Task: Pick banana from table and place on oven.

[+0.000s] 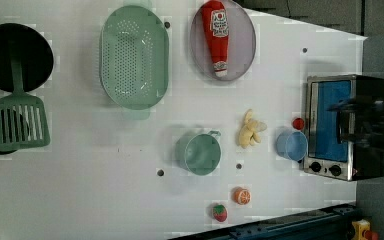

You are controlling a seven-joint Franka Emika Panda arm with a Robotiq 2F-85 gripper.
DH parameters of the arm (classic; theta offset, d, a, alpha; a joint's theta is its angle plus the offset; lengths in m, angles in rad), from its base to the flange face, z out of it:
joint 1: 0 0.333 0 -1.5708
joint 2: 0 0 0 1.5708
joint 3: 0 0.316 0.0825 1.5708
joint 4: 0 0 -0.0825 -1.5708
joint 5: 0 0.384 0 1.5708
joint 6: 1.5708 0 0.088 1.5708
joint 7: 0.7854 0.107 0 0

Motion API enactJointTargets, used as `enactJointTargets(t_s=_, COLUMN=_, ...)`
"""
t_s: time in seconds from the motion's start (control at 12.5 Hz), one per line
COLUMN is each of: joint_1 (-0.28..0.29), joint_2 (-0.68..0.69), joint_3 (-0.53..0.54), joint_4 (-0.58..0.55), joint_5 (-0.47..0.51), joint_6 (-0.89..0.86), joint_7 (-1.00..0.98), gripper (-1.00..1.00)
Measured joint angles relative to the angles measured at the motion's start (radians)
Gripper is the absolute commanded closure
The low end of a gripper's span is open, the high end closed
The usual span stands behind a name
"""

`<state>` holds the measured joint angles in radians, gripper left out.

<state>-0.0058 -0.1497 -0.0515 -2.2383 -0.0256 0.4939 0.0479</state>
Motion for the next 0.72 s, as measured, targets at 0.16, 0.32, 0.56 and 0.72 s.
enactJointTargets(t_s=0.16, joint_1=-0.002, joint_2=0.117, joint_3=0.016, joint_4=-0.063, joint_5=-0.019, joint_6=0.107, joint_7=0.001, gripper=-1.00)
enactJointTargets(t_s=0.32, joint_1=0.003, joint_2=0.202, joint_3=0.015, joint_4=-0.133, joint_5=-0.015, joint_6=0.231, joint_7=0.002, gripper=-1.00)
enactJointTargets(t_s=0.56, joint_1=0.006, joint_2=0.276, joint_3=0.020, joint_4=-0.158, joint_5=-0.020, joint_6=0.389, joint_7=0.000, gripper=-1.00)
enactJointTargets(t_s=0.72, joint_1=-0.001, joint_2=0.301, joint_3=0.026, joint_4=-0.186, joint_5=-0.016, joint_6=0.520, joint_7=0.001, gripper=-1.00)
